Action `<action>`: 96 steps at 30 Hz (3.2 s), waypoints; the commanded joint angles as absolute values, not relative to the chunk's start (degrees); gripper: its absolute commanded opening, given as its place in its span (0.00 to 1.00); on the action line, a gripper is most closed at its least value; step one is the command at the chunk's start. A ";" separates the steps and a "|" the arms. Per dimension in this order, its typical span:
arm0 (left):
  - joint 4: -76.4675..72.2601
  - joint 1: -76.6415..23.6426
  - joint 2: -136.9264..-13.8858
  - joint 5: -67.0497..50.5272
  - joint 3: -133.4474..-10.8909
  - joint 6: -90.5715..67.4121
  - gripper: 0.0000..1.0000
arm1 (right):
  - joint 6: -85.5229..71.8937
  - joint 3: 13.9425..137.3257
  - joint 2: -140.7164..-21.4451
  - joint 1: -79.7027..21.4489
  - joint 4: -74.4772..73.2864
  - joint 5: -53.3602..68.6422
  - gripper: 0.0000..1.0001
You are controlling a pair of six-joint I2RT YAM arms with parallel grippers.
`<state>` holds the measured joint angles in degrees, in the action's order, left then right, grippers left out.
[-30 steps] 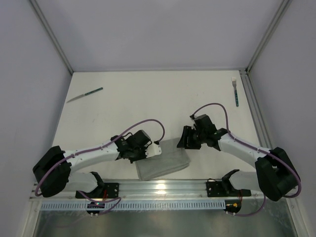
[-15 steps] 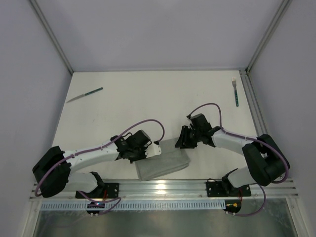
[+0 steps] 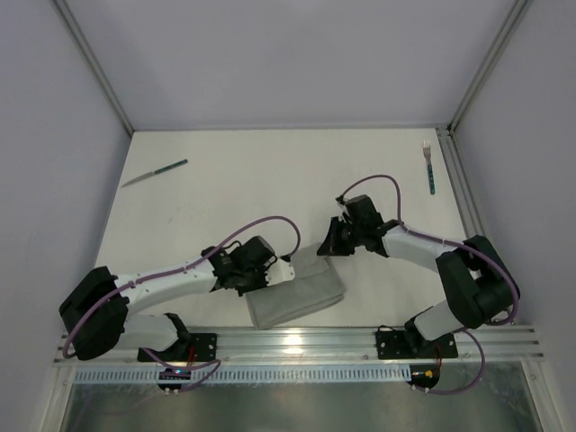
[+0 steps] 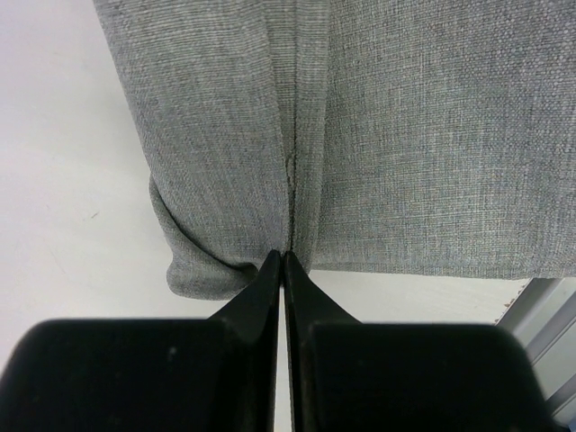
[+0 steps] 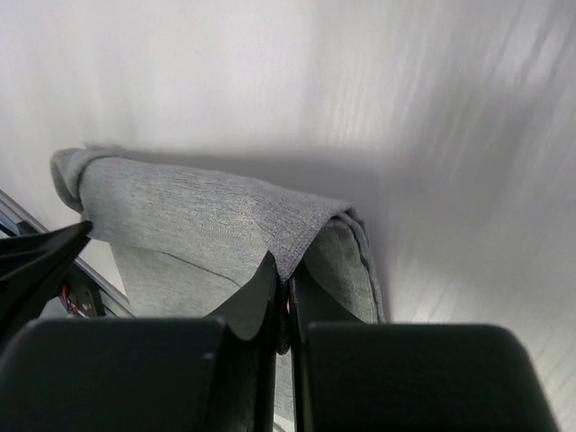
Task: Fold the napkin into a case and place the utensils inside
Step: Fold the lower triangle-folded napkin at the center of the board, then smooth out the 2/3-rectangle-folded napkin at the center of the board.
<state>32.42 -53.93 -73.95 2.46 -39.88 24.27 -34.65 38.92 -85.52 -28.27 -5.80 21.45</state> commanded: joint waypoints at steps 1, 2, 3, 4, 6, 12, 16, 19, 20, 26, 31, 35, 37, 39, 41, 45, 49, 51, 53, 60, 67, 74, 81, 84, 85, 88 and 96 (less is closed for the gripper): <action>31.90 -53.62 -72.25 2.73 -42.27 22.85 0.00 | -31.82 43.41 -85.78 -26.99 -3.86 21.88 0.03; 32.08 -53.27 -72.25 2.64 -42.62 22.68 0.00 | -31.47 44.38 -86.04 -26.37 -4.91 21.88 0.03; 32.08 -53.09 -72.42 2.46 -42.71 22.33 0.00 | -31.29 44.91 -86.22 -26.11 -5.53 21.80 0.03; 32.17 -53.09 -72.42 2.29 -42.71 22.32 0.00 | -30.94 45.17 -86.74 -26.02 -5.97 21.62 0.03; 32.26 -53.09 -72.33 2.20 -42.63 22.50 0.00 | -30.32 45.79 -87.10 -25.93 -6.85 21.36 0.03; 31.38 -53.09 -72.86 0.18 -43.33 23.20 0.00 | -29.62 47.28 -89.91 -25.84 -6.86 20.22 0.03; 31.20 -54.66 -74.70 -3.77 -44.12 23.56 0.00 | -27.87 48.96 -92.81 -25.75 -8.00 18.90 0.05; 31.72 -58.25 -75.06 -5.36 -43.86 23.38 0.00 | -27.25 48.34 -93.95 -25.66 -8.35 18.19 0.08; 31.99 -59.49 -75.15 -5.80 -43.77 23.38 0.00 | -27.25 48.17 -93.87 -25.75 -8.26 18.19 0.09; 30.77 -62.58 -76.02 -7.91 -43.60 21.27 0.00 | -27.33 48.25 -92.73 -25.75 -8.79 18.11 0.10; 29.27 -62.58 -76.11 -7.30 -41.22 21.01 0.00 | -27.07 48.51 -92.02 -25.66 -10.19 17.84 0.10; 28.04 -62.58 -75.94 -7.81 -42.18 20.04 0.00 | -26.90 49.57 -92.11 -25.66 -12.12 18.19 0.17; 28.21 -62.58 -76.64 -8.35 -42.63 20.04 0.01 | -26.11 50.36 -91.67 -25.66 -14.40 17.76 0.36; 27.60 -62.58 -76.90 -7.74 -41.84 20.30 0.01 | -25.32 50.89 -89.48 -25.75 -16.25 16.53 0.44; 26.63 -62.58 -76.64 -7.56 -40.78 20.83 0.03 | -24.35 51.76 -85.98 -25.75 -18.96 15.21 0.49; 26.28 -62.58 -77.17 -7.91 -40.17 21.88 0.08 | -23.12 53.35 -81.14 -25.75 -24.34 9.60 0.51; 24.96 -62.58 -77.34 -7.91 -39.29 23.20 0.10 | -22.85 53.43 -78.40 -28.56 -27.85 2.21 0.51; 24.96 -62.58 -77.52 -8.00 -39.02 23.73 0.10 | -22.68 53.35 -78.31 -31.98 -26.90 1.15 0.49; 25.14 -62.49 -77.69 -8.09 -38.94 23.91 0.10 | -22.50 52.56 -79.71 -34.96 -22.08 4.99 0.45; 25.49 -62.58 -78.05 -8.17 -39.11 24.43 0.11 | -28.55 48.96 -87.44 -35.17 -6.69 14.41 0.21; 26.28 -62.58 -77.35 -6.94 -40.77 25.75 0.18 | -30.59 44.21 -93.25 -31.29 -3.16 13.80 0.12; 35.84 -62.58 -77.26 -13.61 -52.72 22.87 0.38 | -29.88 43.59 -93.78 -31.38 -3.95 12.31 0.10; 44.91 -59.08 -76.55 -22.85 -61.61 16.44 0.33 | -28.30 44.65 -93.25 -31.38 -5.09 12.04 0.09; 45.35 -50.82 -79.62 -17.96 -60.56 17.21 0.11 | -27.60 44.65 -92.38 -31.38 -5.71 11.60 0.09; 45.79 -49.15 -81.02 -16.97 -60.47 18.36 0.08 | -27.34 44.65 -92.20 -31.38 -5.97 11.51 0.09; 47.64 -45.71 -85.42 -13.12 -59.60 23.81 0.06 | -27.16 44.82 -92.11 -31.38 -6.06 11.78 0.09; 41.23 -49.03 -86.84 -9.32 -52.93 24.43 0.10 | -27.16 44.74 -90.09 -31.38 -5.97 11.43 0.09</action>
<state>43.51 -46.83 -87.90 -11.62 -54.63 23.22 -28.71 44.14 -92.68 -31.07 -4.93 14.04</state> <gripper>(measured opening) 0.098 0.090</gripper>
